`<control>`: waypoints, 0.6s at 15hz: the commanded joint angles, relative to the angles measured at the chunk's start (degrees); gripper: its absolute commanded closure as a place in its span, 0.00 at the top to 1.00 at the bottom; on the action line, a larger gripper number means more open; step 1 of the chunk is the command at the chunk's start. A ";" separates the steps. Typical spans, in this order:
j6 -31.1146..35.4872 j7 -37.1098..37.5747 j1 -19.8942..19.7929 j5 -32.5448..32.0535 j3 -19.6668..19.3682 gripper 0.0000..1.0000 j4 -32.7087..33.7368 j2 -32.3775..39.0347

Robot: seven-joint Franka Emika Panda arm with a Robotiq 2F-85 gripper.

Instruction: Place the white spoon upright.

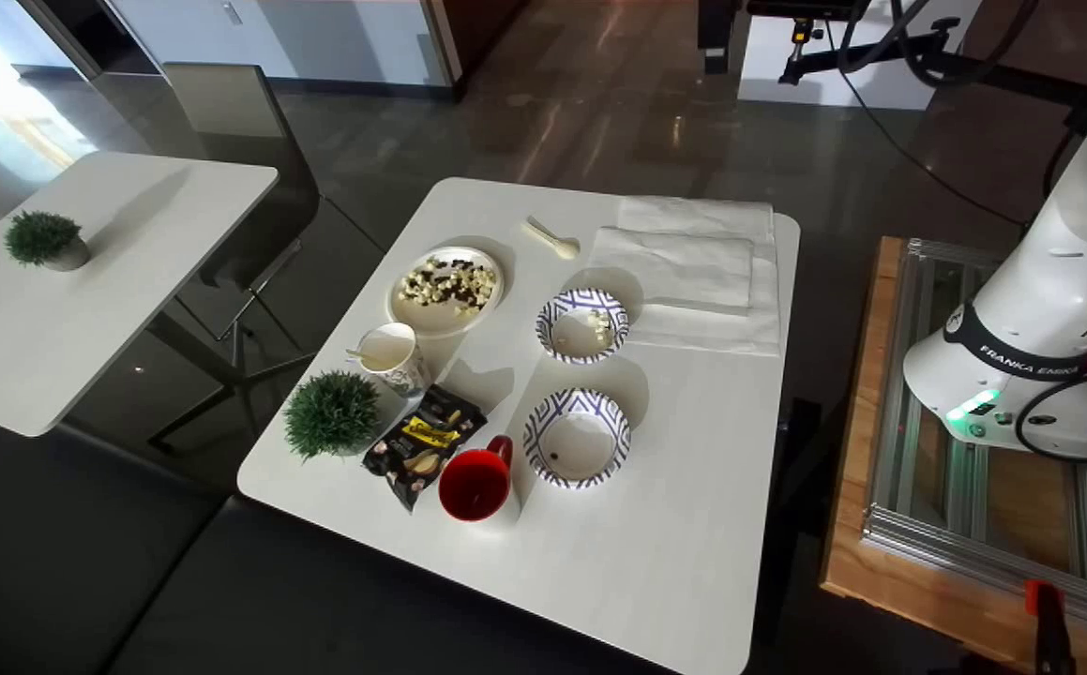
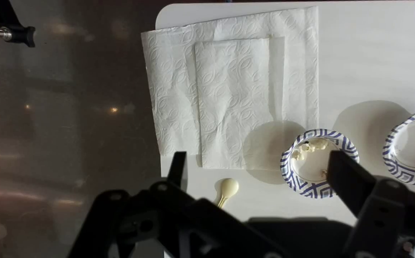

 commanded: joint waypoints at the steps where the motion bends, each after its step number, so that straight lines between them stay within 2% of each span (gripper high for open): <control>1: -0.25 0.30 0.81 -0.29 -0.62 1.00 0.18 0.07; 3: 0.82 2.06 0.55 0.18 -0.53 1.00 0.56 1.41; 6: 1.45 7.06 0.44 2.83 -0.10 1.00 2.63 7.79; 9: 7.24 11.14 0.71 6.78 -0.41 1.00 3.81 15.27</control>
